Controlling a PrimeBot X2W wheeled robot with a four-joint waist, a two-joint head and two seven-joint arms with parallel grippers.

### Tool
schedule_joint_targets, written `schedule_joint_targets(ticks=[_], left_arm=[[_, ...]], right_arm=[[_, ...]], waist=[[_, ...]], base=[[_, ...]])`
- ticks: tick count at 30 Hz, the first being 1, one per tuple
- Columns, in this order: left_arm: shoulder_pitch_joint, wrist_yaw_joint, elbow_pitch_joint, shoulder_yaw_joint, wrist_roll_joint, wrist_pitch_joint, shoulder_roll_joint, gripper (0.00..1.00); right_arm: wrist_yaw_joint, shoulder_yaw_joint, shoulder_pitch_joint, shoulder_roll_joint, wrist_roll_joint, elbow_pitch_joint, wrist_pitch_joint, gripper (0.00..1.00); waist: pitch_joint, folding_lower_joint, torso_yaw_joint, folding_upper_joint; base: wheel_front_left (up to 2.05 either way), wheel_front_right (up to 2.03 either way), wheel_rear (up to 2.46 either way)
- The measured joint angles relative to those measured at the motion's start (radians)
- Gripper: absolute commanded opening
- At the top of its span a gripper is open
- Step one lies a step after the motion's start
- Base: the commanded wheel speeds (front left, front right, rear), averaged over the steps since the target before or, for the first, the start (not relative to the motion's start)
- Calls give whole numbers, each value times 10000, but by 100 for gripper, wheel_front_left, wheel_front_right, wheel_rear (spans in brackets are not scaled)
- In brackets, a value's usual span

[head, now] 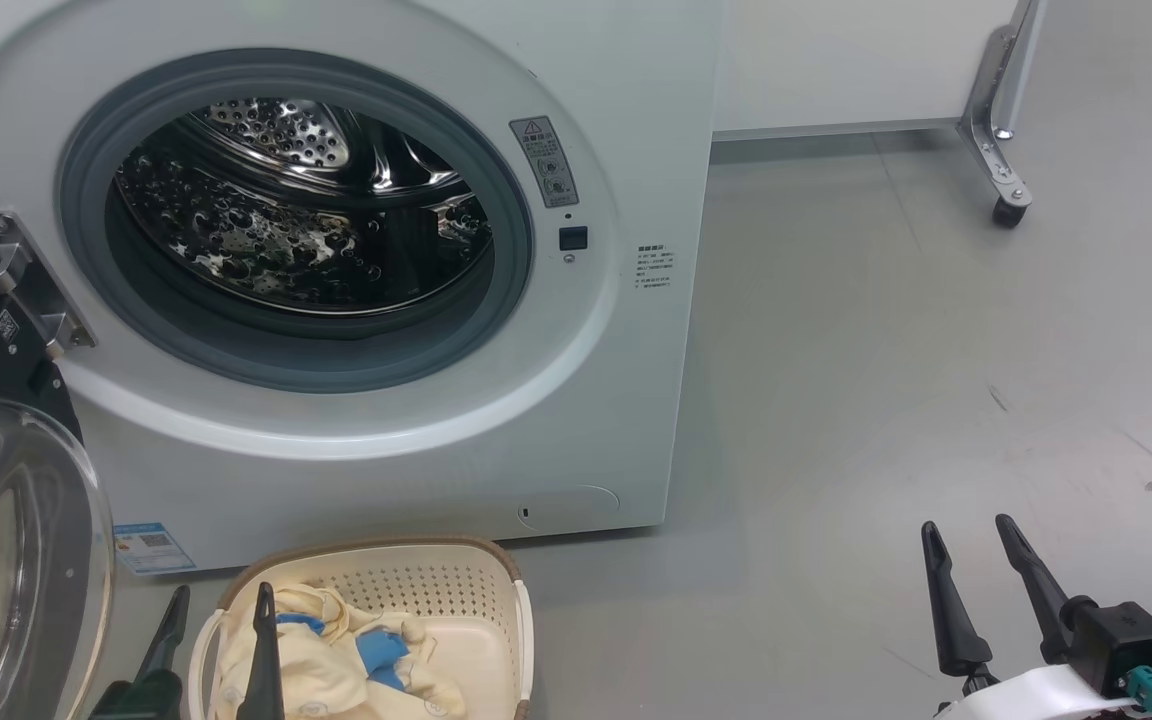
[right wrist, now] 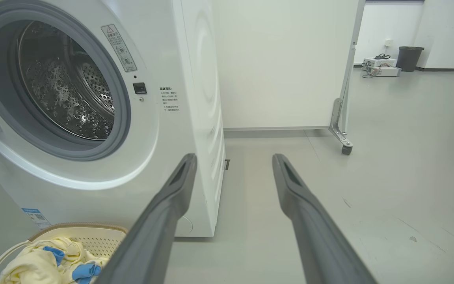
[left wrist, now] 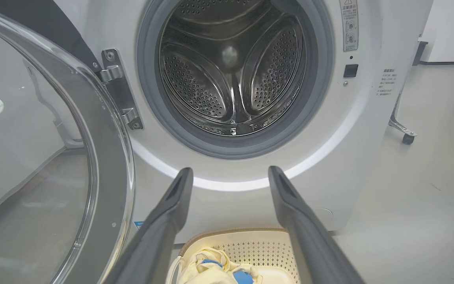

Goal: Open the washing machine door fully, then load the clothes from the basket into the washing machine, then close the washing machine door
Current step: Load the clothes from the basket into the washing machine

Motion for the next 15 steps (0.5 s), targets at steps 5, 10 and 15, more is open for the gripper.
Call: schedule_joint_targets(ticks=[5,10,15], left_arm=[[0,0,0,-4,0,0,0,100],[0,0,2,-13,0,0,0,100],[0,0,19,-48,0,0,0,100]], right_arm=[[0,-13,0,0,0,8,0,100],[0,-13,0,2,0,27,0,100],[0,-23,0,4,-2,27,0,100]], waist=[[-12,0,11,0],[-18,0,17,0],[-12,0,16,0]], base=[[0,0,0],[0,0,0],[0,0,0]])
